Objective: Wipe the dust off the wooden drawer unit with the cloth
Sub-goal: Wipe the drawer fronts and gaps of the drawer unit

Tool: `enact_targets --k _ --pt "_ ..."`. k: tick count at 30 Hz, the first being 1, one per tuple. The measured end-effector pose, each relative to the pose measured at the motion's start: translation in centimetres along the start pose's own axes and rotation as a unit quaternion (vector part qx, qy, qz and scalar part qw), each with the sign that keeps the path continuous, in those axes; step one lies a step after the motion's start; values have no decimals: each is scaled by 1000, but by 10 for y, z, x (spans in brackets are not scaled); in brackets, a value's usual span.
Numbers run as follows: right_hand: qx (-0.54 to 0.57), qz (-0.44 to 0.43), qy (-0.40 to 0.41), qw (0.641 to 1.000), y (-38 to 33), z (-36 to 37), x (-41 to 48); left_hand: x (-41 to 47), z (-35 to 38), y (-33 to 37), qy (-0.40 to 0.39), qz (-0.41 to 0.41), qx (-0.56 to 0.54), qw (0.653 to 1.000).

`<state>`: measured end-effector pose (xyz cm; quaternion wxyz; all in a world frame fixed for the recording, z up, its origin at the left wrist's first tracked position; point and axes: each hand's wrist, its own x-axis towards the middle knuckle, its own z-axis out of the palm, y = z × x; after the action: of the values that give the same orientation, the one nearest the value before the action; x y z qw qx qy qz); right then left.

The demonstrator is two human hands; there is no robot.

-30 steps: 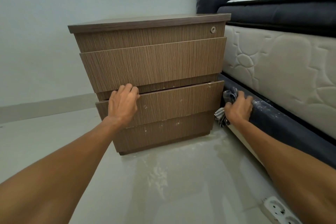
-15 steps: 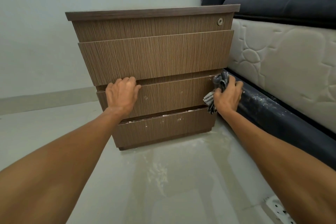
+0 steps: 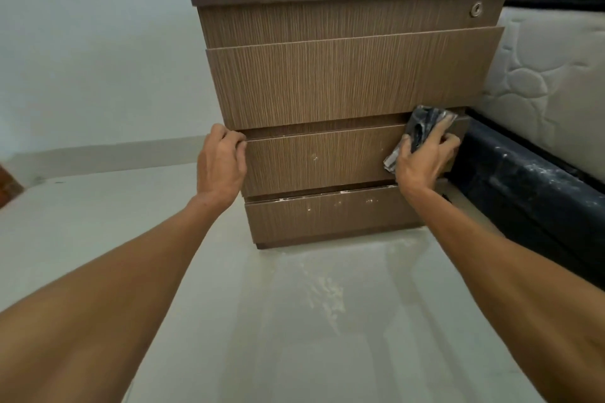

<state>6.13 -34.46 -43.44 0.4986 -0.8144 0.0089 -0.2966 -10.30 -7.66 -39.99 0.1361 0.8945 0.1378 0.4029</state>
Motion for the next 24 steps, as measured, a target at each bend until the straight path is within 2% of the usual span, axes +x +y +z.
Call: enact_targets --k 9,16,18,21,24 --pt "-22 -74 -69 995 -51 52 -89 -4 -1 -9 -49 37 1 998" --pt "-61 -210 -84 972 -77 93 -142 -4 -6 -15 -80 61 12 995" --pt "-60 -270 -87 957 -80 100 -150 -3 -7 -16 -84 64 10 994" --pt "-69 -356 -137 922 -79 102 -158 -1 -7 -17 -91 70 8 993" --pt "-114 -479 -211 844 -72 97 -164 0 -8 -16 -95 64 10 993"
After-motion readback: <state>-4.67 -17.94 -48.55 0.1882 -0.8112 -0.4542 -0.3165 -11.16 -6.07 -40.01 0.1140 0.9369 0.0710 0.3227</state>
